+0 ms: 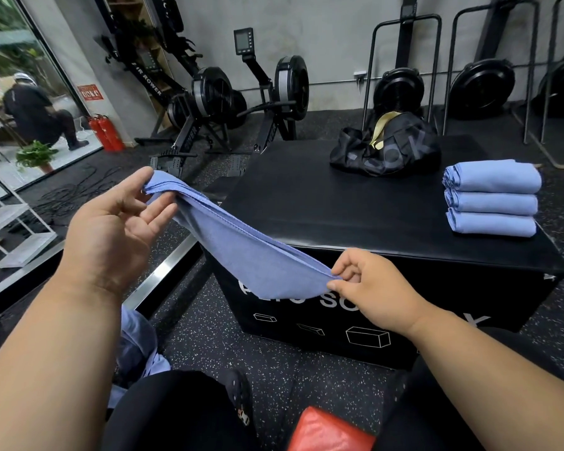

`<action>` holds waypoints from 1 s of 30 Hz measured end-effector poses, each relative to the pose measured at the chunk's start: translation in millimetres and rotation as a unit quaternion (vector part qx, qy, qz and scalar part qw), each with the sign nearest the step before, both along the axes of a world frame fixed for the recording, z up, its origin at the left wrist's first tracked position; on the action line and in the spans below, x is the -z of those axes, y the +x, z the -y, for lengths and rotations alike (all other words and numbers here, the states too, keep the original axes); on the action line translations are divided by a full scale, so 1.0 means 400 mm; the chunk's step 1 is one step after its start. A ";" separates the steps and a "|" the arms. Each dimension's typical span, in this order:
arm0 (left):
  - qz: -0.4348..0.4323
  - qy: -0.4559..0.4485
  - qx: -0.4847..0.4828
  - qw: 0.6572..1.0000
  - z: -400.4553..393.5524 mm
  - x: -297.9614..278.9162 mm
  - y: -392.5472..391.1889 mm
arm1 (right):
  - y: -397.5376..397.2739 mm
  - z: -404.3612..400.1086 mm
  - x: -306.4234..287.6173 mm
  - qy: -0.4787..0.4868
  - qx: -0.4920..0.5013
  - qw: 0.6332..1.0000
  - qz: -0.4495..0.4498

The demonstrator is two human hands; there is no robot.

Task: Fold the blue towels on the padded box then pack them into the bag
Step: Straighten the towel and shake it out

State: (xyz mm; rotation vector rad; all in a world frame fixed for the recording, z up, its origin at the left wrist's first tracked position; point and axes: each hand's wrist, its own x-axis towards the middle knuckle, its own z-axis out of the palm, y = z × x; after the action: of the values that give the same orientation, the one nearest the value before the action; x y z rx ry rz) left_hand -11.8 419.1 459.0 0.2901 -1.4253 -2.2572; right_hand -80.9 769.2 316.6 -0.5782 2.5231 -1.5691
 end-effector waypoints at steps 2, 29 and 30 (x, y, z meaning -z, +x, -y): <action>0.002 -0.015 0.005 1.000 -0.002 -0.002 -0.002 | 0.000 -0.002 0.006 0.014 -0.011 1.000 0.013; 0.052 -0.306 0.052 0.949 -0.120 -0.052 0.031 | 0.080 0.143 0.067 0.074 -0.139 0.984 0.082; 0.046 -0.295 0.050 0.953 -0.123 -0.054 0.029 | 0.090 0.150 0.067 0.070 -0.148 0.983 0.085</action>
State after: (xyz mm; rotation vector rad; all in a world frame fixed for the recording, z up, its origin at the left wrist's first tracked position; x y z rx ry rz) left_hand -0.3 468.3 480.6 0.1267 -2.1176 -1.7906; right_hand -45.0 709.2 290.0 -0.7272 2.2734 -1.2690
